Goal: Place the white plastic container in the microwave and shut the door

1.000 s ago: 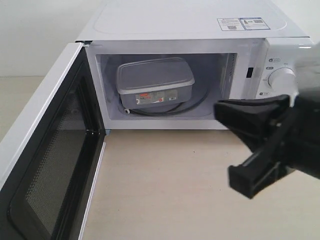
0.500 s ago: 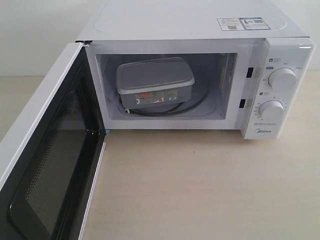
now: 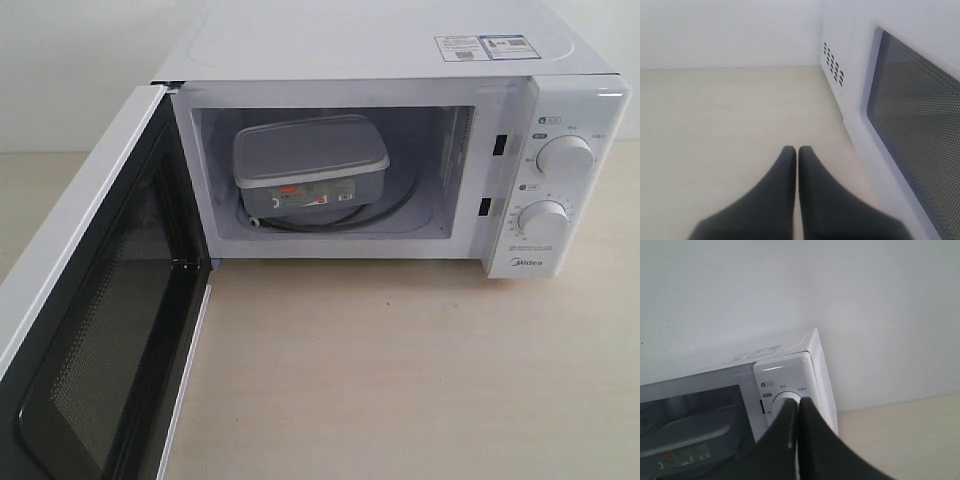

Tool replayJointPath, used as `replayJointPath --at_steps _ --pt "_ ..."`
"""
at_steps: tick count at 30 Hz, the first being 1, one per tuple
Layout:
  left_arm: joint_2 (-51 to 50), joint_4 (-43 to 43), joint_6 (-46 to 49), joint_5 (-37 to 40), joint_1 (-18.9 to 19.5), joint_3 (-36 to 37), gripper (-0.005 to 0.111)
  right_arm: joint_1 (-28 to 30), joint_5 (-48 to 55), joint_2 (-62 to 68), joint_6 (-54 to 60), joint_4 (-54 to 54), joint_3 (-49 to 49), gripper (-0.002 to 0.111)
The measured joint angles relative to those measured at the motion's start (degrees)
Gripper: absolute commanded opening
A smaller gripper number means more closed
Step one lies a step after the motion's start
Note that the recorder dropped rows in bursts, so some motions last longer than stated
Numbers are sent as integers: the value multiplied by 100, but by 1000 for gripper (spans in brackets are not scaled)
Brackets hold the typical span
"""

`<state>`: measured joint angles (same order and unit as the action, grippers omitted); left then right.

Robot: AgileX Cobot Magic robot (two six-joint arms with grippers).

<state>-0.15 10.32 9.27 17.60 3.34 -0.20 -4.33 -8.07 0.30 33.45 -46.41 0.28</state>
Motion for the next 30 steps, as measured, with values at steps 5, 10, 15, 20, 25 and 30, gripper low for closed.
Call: replayJointPath --at_steps 5,10,15,20,25,30 --pt "0 0 0 0 0 0 4 23 309 0 93 0 0 0" --pt "0 0 0 0 0 0 4 23 1218 0 97 55 0 0" --pt "0 0 0 0 0 0 4 23 1825 0 -348 1287 0 0" --pt "0 0 0 0 0 0 4 23 2350 0 -1880 3193 0 0" --pt "0 0 0 0 0 0 4 23 2700 0 -3512 4417 -12 0" --pt "0 0 0 0 0 0 4 23 2783 0 -3849 4641 -24 0"
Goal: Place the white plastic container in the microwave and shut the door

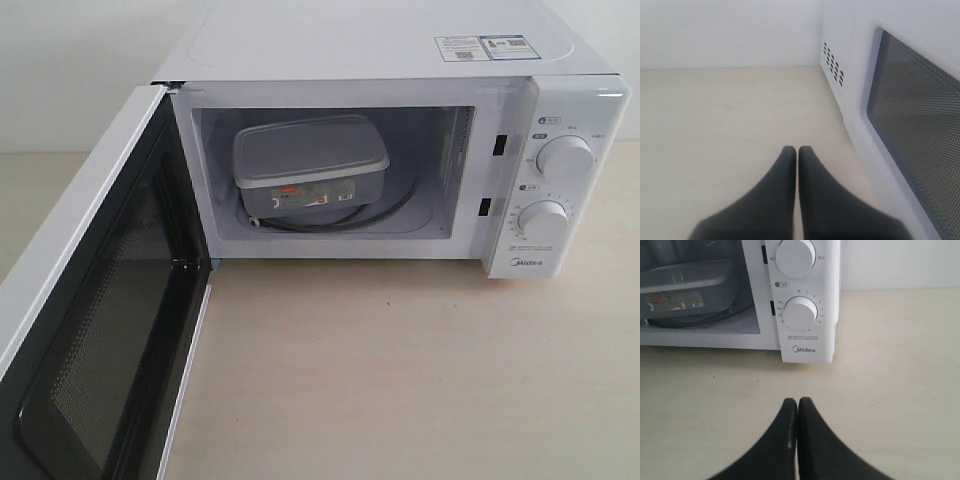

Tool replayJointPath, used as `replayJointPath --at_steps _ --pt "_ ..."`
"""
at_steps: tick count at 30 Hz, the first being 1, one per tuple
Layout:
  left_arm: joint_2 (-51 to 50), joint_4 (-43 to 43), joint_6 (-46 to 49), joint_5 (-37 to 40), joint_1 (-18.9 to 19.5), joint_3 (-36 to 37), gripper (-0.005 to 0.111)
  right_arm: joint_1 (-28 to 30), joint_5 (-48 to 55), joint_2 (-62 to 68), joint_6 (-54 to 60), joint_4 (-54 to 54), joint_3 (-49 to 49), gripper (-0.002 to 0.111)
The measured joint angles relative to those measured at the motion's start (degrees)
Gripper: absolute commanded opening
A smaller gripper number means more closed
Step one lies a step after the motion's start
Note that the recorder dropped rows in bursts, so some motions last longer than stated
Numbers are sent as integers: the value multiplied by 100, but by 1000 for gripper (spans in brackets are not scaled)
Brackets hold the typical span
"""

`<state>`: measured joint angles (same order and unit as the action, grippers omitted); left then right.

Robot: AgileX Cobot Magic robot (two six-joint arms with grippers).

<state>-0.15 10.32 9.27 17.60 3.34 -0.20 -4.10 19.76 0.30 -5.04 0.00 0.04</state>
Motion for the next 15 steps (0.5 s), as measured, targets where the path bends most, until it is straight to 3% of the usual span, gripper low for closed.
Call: replayJointPath --at_steps 15 --pt "0 0 0 0 0 0 4 0 46 0 -74 0 -8 0"
